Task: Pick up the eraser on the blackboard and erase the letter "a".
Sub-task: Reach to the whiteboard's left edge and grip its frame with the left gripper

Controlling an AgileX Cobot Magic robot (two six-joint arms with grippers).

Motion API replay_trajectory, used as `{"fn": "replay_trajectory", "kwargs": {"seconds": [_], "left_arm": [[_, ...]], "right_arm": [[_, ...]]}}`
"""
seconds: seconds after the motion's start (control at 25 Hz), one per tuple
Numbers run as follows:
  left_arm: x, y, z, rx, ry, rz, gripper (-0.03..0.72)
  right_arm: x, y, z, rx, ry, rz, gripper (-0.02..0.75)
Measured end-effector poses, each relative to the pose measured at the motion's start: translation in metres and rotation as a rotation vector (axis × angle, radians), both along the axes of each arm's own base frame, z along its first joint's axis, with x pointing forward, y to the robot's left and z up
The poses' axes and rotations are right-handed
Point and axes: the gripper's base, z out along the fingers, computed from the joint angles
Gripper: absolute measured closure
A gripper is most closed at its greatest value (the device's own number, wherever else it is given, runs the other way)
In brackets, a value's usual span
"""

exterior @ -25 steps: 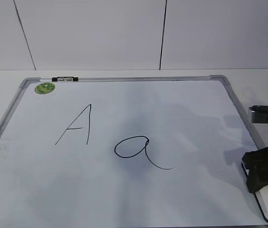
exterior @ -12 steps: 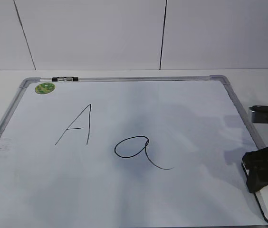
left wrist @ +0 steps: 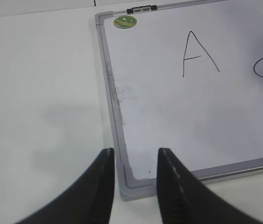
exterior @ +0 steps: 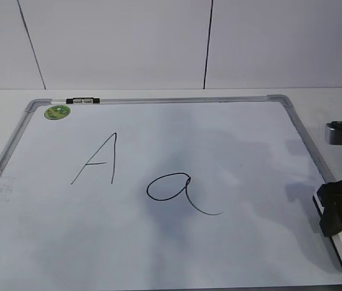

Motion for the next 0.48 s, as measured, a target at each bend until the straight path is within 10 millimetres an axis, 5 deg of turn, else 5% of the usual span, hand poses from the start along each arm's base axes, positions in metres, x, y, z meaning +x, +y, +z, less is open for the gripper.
{"fn": "replay_trajectory", "kwargs": {"seconds": [0.48], "left_arm": [[0.000, 0.000, 0.000, 0.000, 0.000, 0.000, 0.454]], "right_arm": [[-0.029, -0.004, 0.045, 0.016, -0.080, 0.010, 0.200]]}}
